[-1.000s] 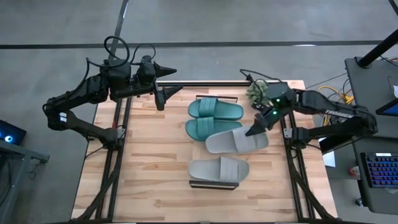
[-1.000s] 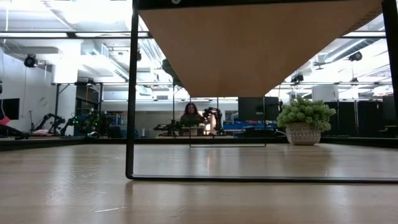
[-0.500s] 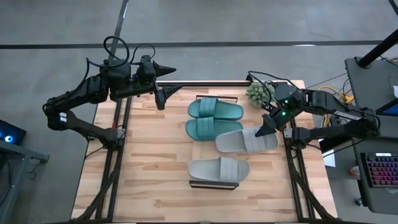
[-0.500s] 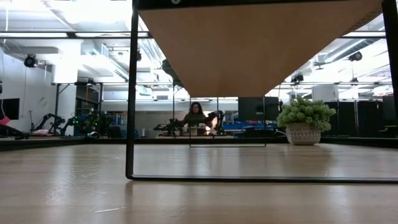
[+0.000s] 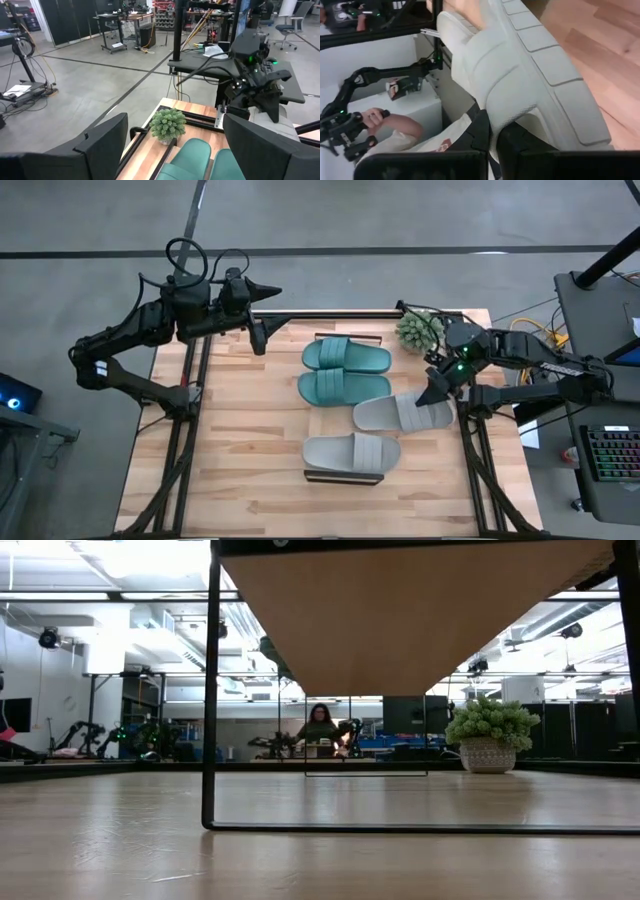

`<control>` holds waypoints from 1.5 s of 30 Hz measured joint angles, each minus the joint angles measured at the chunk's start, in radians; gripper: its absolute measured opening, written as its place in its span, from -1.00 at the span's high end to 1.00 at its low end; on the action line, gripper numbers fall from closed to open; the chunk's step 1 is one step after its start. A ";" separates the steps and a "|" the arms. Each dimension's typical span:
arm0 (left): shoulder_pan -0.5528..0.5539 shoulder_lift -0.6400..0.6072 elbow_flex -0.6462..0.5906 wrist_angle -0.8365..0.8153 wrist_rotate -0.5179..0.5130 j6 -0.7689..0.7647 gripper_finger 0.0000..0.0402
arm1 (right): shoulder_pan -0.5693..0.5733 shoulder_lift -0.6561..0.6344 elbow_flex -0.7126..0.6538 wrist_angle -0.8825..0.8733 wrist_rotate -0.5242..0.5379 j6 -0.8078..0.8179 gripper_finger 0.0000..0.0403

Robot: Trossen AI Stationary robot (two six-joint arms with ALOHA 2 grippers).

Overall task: Pick and place slides into the shelf
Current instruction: Put the gray slide on the shelf

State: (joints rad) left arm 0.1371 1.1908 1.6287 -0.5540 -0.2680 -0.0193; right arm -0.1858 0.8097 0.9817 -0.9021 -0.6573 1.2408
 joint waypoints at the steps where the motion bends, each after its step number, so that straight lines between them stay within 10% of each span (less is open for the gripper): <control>1: 0.000 0.000 0.000 0.000 0.000 0.000 -0.55 | 0.006 -0.002 -0.014 0.028 -0.004 0.013 0.96; 22: 0.000 0.000 0.000 0.006 0.000 0.001 -0.55 | 0.017 0.025 -0.300 0.628 -0.030 0.251 0.96; 45: 0.000 0.000 -0.017 0.079 0.000 0.001 -0.55 | 0.078 0.226 -0.319 0.999 0.036 0.329 0.96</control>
State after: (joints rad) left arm 0.1371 1.1912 1.6115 -0.4753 -0.2679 -0.0181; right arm -0.1073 1.0361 0.6628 0.0971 -0.6214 1.5703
